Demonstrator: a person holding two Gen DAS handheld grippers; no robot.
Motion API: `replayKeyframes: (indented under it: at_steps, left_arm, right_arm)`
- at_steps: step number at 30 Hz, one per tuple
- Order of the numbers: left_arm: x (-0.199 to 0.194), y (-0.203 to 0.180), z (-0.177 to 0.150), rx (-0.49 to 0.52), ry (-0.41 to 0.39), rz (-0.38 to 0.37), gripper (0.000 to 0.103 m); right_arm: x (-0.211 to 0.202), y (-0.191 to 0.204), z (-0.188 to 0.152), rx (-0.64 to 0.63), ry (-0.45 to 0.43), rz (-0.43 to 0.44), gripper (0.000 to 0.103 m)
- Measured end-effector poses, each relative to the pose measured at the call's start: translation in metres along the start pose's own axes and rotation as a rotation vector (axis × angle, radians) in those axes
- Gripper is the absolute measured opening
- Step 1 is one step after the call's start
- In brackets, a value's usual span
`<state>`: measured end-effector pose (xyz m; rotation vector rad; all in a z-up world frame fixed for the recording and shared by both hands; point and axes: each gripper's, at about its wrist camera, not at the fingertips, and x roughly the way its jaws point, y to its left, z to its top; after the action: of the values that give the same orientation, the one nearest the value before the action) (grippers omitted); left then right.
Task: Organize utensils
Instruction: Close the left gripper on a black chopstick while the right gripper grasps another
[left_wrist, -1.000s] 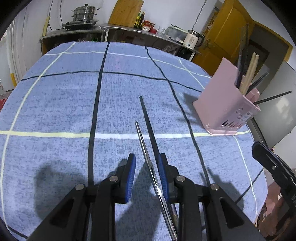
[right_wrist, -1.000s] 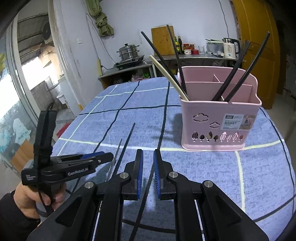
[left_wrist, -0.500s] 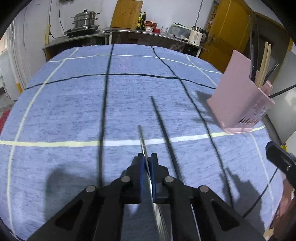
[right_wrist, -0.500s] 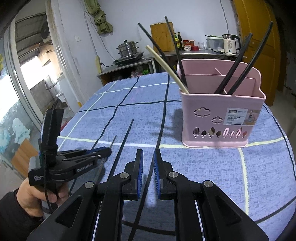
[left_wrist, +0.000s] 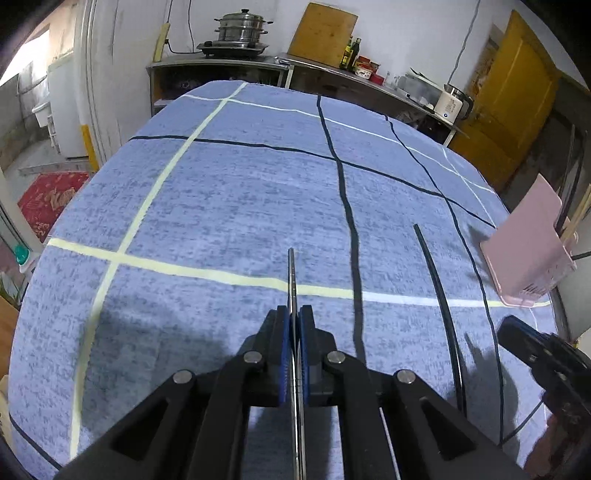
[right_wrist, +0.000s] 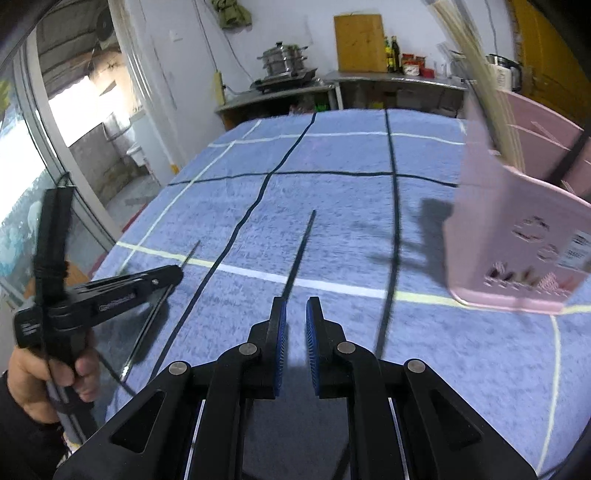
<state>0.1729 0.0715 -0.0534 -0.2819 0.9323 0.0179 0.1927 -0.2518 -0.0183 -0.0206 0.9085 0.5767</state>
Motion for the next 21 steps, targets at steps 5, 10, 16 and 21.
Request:
replayKeyframes:
  at_steps: [5,10,16,21]
  left_arm:
    - [0.003,0.002,0.005,0.041,0.019,-0.019,0.007]
    - [0.006,0.001,0.013,0.072,0.047,-0.021,0.007]
    - [0.011,-0.005,0.022,0.128,0.091,-0.009,0.007]
    - [0.019,-0.010,0.031,0.179,0.111,0.012,0.007]
  right_arm:
    - [0.024,0.005,0.012,-0.012,0.034,-0.014,0.012]
    - [0.041,0.006,0.021,-0.023,0.070,-0.023,0.011]
    - [0.055,0.008,0.027,-0.027,0.111,-0.049,0.012]
    - [0.061,0.008,0.035,-0.024,0.133,-0.059,0.012]
